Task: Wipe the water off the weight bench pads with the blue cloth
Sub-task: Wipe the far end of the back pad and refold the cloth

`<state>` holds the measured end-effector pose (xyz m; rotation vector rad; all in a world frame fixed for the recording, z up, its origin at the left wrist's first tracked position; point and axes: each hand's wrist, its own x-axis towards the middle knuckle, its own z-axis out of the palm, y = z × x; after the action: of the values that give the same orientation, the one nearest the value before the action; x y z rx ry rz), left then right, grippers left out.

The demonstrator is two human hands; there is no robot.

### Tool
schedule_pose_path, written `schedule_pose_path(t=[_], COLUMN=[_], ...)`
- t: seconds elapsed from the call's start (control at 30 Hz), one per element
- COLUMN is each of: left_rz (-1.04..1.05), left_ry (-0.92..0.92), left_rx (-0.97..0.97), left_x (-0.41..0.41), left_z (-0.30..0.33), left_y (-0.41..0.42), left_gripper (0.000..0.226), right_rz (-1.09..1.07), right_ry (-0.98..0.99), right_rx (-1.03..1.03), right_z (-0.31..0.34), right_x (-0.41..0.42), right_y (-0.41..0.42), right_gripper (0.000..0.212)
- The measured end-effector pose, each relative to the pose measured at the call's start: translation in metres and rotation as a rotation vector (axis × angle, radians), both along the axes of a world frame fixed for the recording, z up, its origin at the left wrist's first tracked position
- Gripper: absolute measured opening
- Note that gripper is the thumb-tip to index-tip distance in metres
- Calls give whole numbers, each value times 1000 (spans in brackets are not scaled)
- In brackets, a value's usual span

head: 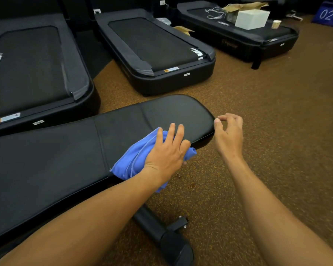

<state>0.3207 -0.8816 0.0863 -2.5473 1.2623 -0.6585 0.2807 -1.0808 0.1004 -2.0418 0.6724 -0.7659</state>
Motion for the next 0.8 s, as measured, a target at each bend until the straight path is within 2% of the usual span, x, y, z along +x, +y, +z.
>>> schedule_pose_path(t=[0.1, 0.3, 0.43, 0.6, 0.7, 0.8], left_rz=[7, 39, 42, 87, 105, 135], left_ry=[34, 100, 125, 146, 194, 222], left_rx=[-28, -95, -117, -172, -134, -92], left_x=[2, 7, 11, 14, 12, 10], left_z=[1, -1, -1, 2, 3, 6], left_y=[-28, -90, -126, -152, -151, -133], left_gripper=[55, 47, 43, 19, 32, 63], right_rz=[5, 3, -52, -100, -109, -110], right_ry=[-14, -53, -68, -42, -3, 1], right_rx=[26, 71, 84, 92, 104, 109], right_z=[-2, -2, -3, -7, -5, 0], right_x=[7, 13, 9, -5, -15, -23], right_y=[-3, -20, -44, -63, -64, -59], right_gripper=[21, 18, 25, 23, 23, 27])
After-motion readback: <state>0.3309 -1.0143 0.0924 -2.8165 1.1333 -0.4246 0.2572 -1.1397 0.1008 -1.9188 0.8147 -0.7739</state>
